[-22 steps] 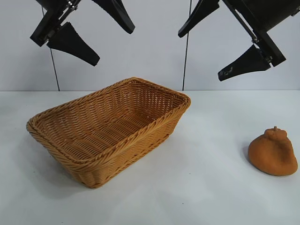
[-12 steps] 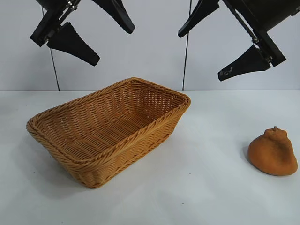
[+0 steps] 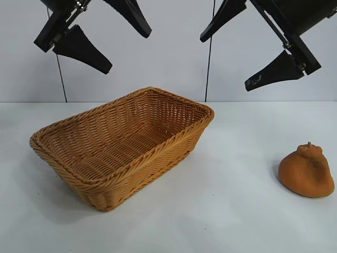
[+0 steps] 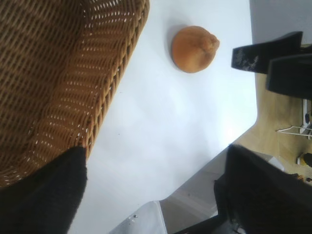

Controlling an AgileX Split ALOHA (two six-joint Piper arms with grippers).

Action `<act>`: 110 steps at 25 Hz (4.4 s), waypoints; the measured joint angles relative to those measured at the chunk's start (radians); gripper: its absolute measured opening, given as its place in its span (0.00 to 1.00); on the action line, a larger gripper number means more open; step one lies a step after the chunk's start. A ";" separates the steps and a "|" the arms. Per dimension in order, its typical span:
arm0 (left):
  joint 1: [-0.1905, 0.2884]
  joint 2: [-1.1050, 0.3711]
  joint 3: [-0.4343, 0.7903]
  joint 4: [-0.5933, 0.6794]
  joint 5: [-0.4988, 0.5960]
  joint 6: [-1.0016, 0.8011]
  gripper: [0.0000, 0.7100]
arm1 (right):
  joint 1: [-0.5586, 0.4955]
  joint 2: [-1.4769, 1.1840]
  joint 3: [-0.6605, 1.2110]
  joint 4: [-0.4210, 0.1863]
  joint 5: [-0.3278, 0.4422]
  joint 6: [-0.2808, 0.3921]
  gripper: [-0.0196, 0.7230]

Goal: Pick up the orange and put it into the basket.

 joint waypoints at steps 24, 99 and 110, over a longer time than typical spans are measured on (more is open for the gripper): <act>0.000 -0.217 0.169 0.447 0.004 -0.457 0.79 | 0.000 0.000 0.000 -0.001 -0.011 -0.003 0.96; 0.147 0.227 -0.060 0.448 0.016 -0.313 0.12 | 0.000 0.000 0.000 -0.007 -0.002 -0.003 0.96; 0.048 0.336 -0.128 0.430 0.066 -0.254 0.12 | 0.000 0.000 0.000 -0.008 0.014 -0.003 0.96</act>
